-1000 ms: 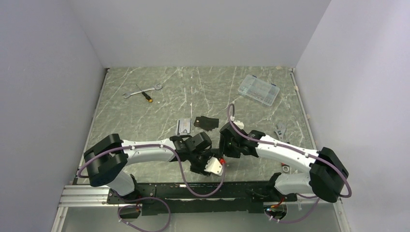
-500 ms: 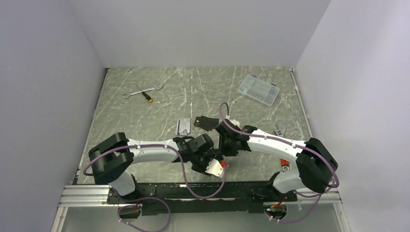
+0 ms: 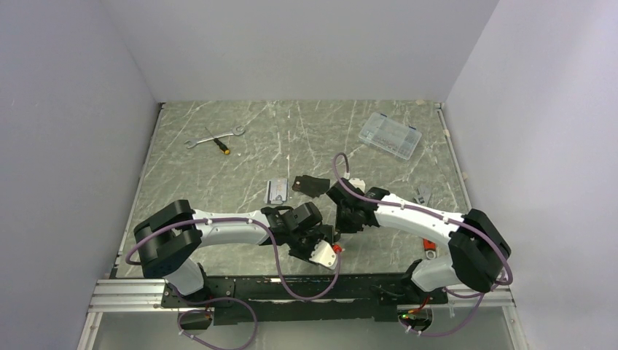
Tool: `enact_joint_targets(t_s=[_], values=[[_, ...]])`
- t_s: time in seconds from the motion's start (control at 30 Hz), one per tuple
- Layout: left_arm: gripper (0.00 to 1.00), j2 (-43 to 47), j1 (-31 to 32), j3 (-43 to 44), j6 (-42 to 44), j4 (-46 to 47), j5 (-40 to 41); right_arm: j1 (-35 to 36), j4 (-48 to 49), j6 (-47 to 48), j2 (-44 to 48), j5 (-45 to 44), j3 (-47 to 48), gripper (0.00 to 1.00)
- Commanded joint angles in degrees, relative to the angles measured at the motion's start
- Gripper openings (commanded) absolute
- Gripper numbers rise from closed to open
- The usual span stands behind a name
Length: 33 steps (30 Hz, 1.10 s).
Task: Put the credit cards into the card holder
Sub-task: Close the card holder at the center of the board.
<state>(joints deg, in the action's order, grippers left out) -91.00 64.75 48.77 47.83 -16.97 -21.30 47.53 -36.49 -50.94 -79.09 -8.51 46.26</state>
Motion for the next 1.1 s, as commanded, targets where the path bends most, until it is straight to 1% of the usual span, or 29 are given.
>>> enact_joint_targets(t_s=[0.0,0.1,0.23,0.37,0.57,0.93,1.07], values=[[0.39,-1.83,0.38,0.35,0.45,-2.89,0.28,-0.49,-2.56,0.55,3.43,-3.35,1.73,0.00],[0.38,-1.73,0.38,0.56,0.14,-2.73,0.66,-0.84,-2.11,0.79,4.07,-2.86,1.20,0.00],[0.38,-2.19,0.38,0.95,-0.22,-2.62,0.96,-0.91,2.80,1.89,4.65,2.41,-0.34,0.00],[0.37,-2.62,0.42,0.97,-0.27,-2.44,1.35,-0.90,5.74,3.05,1.71,7.89,-0.10,0.00],[0.37,-2.60,0.38,0.83,-0.35,-2.56,1.25,-0.93,9.46,3.37,-1.33,12.35,-0.65,0.00],[0.35,-2.51,0.37,0.97,0.03,-2.93,1.03,-0.75,10.53,3.28,-5.40,14.75,-1.50,0.00],[0.34,-2.60,0.36,0.93,0.07,-3.04,1.00,-0.45,9.92,3.30,-5.95,14.23,-1.53,0.00]])
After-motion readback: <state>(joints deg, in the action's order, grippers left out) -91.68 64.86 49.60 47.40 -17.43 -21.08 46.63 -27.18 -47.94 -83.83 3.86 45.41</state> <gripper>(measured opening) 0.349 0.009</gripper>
